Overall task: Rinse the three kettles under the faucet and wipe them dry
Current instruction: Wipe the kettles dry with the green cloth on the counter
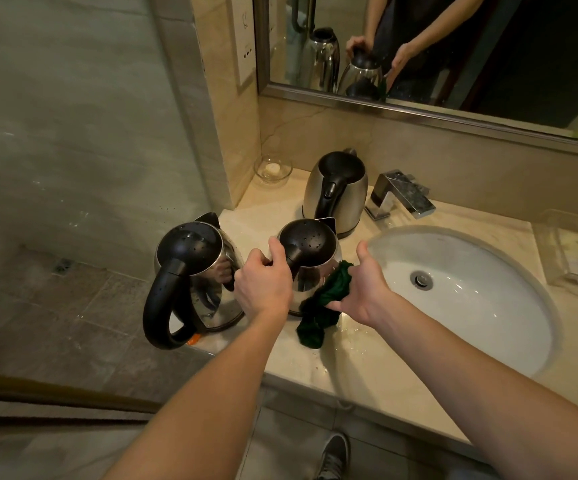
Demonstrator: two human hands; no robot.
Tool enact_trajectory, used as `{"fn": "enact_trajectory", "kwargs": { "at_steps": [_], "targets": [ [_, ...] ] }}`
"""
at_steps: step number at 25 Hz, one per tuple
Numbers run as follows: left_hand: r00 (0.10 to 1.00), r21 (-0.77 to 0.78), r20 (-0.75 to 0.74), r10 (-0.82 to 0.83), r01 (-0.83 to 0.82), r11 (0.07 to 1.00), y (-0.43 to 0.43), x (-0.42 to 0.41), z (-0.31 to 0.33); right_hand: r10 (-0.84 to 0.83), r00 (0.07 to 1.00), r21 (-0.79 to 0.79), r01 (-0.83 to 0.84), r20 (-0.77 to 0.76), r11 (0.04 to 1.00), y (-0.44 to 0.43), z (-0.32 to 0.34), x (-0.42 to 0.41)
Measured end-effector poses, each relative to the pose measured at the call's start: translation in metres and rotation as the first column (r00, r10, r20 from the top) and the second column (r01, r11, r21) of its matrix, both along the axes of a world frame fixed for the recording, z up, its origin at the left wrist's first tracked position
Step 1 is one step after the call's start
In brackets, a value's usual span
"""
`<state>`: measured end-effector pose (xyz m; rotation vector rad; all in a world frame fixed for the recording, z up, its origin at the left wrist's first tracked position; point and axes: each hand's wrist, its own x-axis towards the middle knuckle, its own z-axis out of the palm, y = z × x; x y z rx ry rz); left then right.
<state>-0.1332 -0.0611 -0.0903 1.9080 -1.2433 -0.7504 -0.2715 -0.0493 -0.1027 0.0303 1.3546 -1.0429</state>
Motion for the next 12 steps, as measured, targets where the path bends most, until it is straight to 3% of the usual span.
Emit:
{"fn": "enact_trajectory", "kwargs": {
  "at_steps": [9,12],
  "targets": [
    [0.993,0.003,0.010,-0.119,0.119,0.993,-0.006,0.009,0.005,0.097,0.942,-0.065,-0.124,-0.321,0.990,0.005,0.035,-0.001],
    [0.992,-0.015,0.013,-0.124,0.124,0.992,-0.007,0.010,0.002,0.108,0.932,-0.030,-0.127,-0.346,0.992,0.002,0.022,-0.007]
  ]
}}
